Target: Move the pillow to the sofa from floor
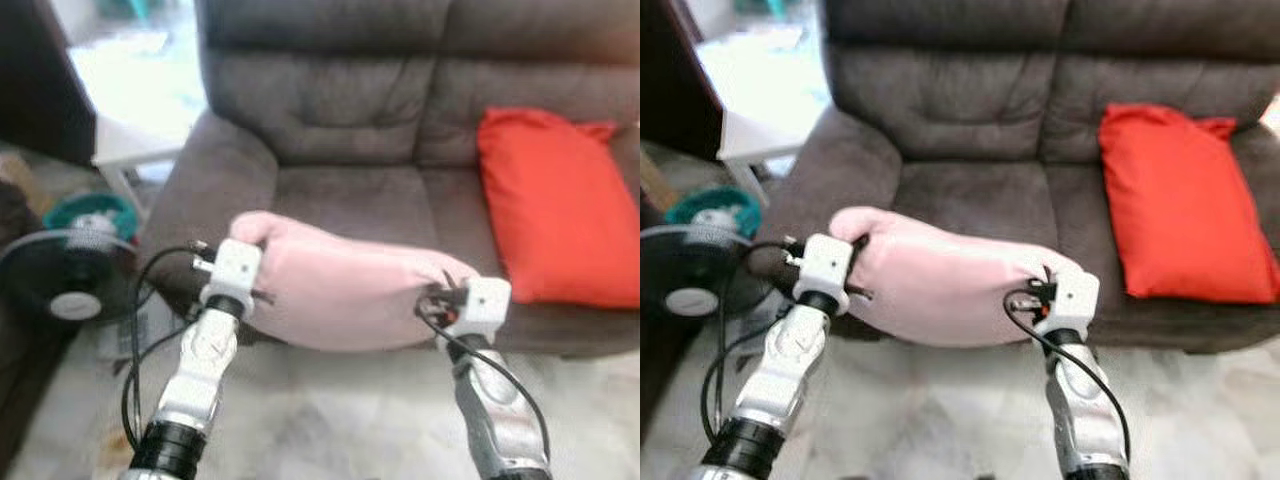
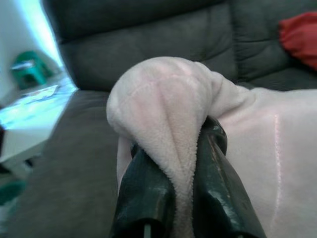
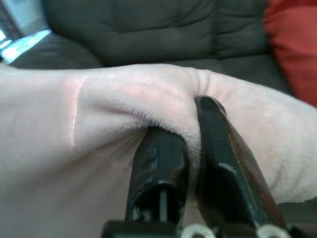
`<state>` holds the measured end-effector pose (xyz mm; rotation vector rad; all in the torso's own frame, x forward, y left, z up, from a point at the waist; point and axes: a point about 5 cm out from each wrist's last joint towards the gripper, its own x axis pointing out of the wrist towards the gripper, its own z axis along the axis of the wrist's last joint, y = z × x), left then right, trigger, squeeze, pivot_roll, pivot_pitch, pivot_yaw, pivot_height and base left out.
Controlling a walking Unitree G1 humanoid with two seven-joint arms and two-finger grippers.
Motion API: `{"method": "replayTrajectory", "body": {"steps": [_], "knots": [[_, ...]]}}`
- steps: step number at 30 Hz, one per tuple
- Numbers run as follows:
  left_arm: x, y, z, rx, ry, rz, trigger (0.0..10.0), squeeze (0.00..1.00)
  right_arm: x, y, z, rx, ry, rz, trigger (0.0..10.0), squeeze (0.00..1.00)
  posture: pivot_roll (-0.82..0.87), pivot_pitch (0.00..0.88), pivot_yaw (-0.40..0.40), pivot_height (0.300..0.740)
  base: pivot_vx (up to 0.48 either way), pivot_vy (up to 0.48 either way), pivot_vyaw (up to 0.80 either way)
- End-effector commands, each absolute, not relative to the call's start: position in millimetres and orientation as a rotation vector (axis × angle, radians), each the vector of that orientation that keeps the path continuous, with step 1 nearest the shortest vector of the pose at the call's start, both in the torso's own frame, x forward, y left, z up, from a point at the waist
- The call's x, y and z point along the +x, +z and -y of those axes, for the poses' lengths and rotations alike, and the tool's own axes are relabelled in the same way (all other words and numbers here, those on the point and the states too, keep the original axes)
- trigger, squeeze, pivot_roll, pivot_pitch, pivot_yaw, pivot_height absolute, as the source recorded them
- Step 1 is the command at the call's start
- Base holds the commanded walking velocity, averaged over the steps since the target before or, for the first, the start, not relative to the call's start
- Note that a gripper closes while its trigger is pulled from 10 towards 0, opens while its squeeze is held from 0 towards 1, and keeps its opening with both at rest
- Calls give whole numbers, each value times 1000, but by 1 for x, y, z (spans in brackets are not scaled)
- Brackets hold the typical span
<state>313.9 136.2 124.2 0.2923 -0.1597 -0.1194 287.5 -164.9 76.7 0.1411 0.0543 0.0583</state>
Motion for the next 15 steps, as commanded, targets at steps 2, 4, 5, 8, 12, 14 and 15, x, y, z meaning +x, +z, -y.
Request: {"method": "replayTrajectory", "body": {"steps": [2,4,5,8,12,14,15], "knots": [[314,131,-147,279,-64,186,10000,0,291,90,176,142,13,19,10000,0,135,71,-22,740,0,0,-394],[314,131,-148,279,-61,186,10000,0,291,91,176,140,14,23,10000,0,135,70,-22,740,0,0,0],[314,131,-149,279,-55,187,10000,0,292,91,176,134,17,26,10000,0,135,69,-22,740,0,0,0],[313,133,-152,282,-38,194,10000,0,292,92,175,127,25,28,10000,0,137,72,-23,740,0,0,0],[312,138,-155,286,-21,207,10000,0,292,94,173,115,37,32,10000,0,140,77,-24,740,0,0,0],[311,141,-154,294,-23,225,10000,0,293,95,172,103,43,36,10000,0,138,79,-24,740,0,0,0],[310,143,-154,295,-22,231,10000,0,293,95,172,99,44,36,10000,0,136,80,-23,740,0,0,0]]}}
